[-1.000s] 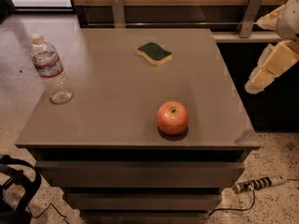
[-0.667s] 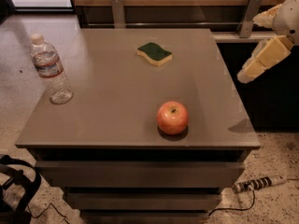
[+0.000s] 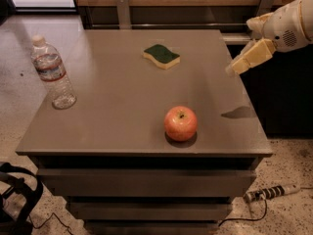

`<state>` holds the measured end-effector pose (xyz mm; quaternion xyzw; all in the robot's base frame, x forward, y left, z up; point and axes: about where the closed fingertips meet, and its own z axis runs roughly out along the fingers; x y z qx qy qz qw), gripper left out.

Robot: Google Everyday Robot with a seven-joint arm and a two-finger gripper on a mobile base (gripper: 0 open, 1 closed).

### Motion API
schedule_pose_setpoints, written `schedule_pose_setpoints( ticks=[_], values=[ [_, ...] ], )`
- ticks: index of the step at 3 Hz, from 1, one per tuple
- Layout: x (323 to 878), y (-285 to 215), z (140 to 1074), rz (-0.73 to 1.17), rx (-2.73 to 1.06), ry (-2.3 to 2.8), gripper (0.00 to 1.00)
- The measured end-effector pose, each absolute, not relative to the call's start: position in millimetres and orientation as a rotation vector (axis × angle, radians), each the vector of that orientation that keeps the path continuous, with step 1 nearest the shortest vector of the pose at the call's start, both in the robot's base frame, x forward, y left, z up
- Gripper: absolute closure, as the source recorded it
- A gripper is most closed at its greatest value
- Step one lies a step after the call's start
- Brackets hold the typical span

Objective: Pick sponge

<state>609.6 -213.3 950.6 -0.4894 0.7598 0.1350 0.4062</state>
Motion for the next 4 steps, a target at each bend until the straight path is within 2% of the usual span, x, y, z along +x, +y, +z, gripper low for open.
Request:
schedule_pose_setpoints(
  ticks=[2, 4],
  values=[
    [623.8, -207.9, 941.7, 0.378, -1.206, 1.901, 0.00],
    [685.8, -184.6, 903.9, 0.528, -1.110, 1.828, 0.00]
  ],
)
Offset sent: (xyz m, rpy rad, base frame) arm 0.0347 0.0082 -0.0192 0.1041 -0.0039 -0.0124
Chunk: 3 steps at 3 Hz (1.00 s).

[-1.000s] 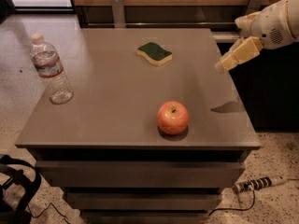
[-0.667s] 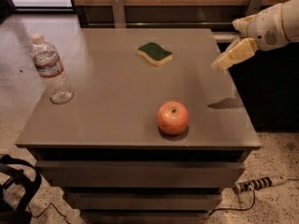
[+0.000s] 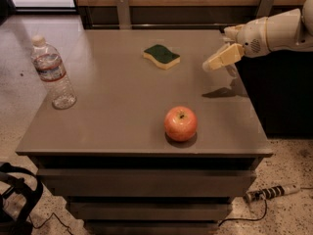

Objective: Pick sponge

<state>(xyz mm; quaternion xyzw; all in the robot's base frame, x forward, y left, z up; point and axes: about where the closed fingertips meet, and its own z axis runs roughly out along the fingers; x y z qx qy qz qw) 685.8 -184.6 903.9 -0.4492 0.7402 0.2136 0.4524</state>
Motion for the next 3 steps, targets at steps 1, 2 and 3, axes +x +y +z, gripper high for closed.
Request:
schedule_pose_setpoints(
  ticks=[1, 2, 3],
  values=[
    [713.9, -170.4, 887.6, 0.565, -1.100, 1.784, 0.00],
    [738.4, -155.4, 872.4, 0.585, -1.113, 1.723, 0.00],
    [752.5, -142.7, 860.3, 0.611, -1.121, 1.680, 0.00]
  ],
)
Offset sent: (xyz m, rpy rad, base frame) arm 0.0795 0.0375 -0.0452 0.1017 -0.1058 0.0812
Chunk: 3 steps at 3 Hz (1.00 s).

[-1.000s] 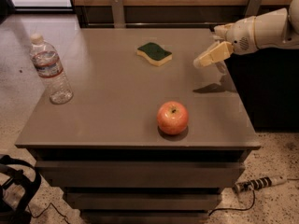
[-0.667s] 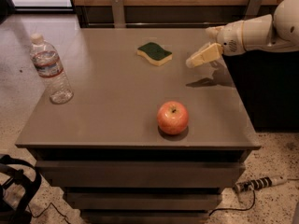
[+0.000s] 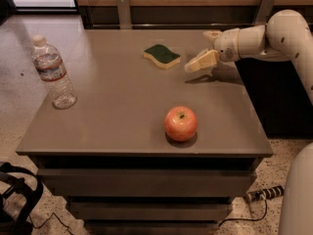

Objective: Pick sponge

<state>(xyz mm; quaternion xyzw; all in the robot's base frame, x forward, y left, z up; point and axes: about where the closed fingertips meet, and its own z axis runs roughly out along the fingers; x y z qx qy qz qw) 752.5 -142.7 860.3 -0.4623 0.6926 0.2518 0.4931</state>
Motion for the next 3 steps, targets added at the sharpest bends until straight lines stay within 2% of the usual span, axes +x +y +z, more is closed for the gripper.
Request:
schedule_pose_setpoints(
  ticks=[2, 3],
  values=[
    [760.0, -90.4, 840.4, 0.697, -1.147, 1.591, 0.00],
    [758.6, -82.1, 836.3, 0.710, -1.146, 1.590, 0.00]
  ],
)
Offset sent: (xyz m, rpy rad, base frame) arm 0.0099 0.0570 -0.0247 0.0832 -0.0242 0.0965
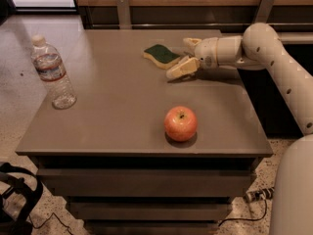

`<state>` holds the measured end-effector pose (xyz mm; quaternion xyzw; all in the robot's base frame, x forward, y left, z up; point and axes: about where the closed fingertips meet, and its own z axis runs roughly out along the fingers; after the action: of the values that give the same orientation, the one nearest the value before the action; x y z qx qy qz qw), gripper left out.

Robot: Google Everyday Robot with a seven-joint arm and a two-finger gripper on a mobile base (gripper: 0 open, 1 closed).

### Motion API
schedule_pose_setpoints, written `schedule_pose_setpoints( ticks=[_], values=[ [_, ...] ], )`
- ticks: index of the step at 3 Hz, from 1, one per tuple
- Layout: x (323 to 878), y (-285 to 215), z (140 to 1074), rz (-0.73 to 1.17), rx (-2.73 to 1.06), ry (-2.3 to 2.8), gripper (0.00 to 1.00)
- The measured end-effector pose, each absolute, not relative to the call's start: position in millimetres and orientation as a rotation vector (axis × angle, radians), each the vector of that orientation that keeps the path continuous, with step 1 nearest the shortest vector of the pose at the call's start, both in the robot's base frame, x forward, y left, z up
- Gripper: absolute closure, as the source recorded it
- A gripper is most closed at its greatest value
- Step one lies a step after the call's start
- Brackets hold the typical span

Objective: Pick sponge

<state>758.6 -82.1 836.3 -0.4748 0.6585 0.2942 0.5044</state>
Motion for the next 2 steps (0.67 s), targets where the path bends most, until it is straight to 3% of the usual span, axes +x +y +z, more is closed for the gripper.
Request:
schedule_pose_setpoints(
  ticks=[1, 2],
  values=[
    [759.6, -73.7, 831.5, 0.729, -1.148, 1.593, 0.00],
    [761.5, -65.8, 824.9, 0.748, -1.153, 1.609, 0.19]
  ],
)
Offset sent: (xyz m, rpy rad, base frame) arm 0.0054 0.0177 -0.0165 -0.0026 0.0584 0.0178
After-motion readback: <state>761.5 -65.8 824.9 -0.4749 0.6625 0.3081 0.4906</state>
